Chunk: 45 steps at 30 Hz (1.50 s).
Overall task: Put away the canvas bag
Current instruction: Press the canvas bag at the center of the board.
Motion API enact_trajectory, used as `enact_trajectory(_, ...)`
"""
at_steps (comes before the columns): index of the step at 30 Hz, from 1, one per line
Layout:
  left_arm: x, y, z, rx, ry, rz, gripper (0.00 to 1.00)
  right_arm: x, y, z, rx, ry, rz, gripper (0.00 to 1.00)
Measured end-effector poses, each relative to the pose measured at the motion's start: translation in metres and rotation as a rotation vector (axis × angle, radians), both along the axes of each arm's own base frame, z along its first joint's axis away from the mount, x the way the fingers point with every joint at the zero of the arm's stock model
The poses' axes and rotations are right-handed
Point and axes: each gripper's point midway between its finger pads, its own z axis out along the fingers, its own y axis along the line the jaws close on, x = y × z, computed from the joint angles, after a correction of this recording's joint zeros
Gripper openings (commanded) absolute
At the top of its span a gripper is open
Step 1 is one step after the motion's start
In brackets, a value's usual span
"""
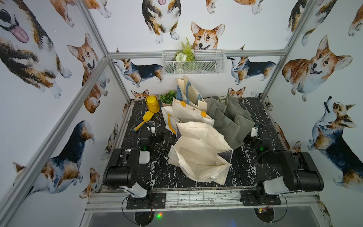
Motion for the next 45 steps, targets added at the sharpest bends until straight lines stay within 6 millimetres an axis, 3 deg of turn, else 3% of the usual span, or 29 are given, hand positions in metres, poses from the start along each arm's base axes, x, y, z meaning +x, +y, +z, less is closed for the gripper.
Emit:
enact_trajectory(39,-0.0021,-0.0005,-0.0014,-0.001,0.005,-0.004,1.00,0.0014,-0.0043,0.0000,0.004,0.003,-0.013,1.00)
enact_trajectory(45,-0.0036,-0.0020,-0.0018,0.000,0.003,-0.014,0.96,-0.0013,-0.0037,0.0008,0.005,0.000,-0.010,1.00)
